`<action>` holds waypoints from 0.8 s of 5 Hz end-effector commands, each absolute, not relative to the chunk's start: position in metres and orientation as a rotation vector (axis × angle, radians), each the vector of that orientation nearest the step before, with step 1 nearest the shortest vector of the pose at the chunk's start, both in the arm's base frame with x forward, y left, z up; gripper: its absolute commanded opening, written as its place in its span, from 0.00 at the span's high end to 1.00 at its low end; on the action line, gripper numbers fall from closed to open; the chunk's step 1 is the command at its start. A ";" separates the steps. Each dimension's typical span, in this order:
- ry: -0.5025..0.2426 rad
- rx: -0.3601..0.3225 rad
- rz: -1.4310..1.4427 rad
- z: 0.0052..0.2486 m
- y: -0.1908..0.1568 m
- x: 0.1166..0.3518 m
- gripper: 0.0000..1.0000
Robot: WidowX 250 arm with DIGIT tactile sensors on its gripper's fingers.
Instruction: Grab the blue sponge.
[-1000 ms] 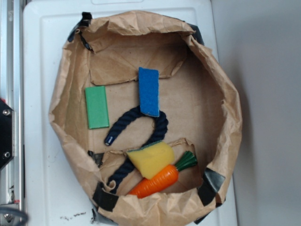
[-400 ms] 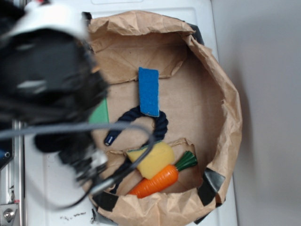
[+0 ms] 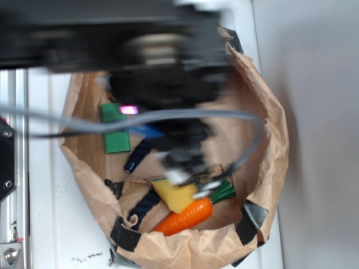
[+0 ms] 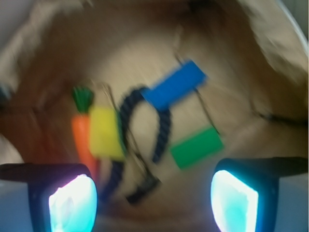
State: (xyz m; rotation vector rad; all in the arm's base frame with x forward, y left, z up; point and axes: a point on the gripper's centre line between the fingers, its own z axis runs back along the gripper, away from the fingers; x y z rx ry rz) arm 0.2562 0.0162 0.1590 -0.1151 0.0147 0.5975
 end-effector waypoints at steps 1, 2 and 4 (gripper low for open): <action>-0.040 -0.127 0.612 0.174 0.020 0.262 0.00; -0.040 -0.127 0.612 0.174 0.020 0.262 0.00; -0.040 -0.133 0.573 0.154 0.038 0.261 0.00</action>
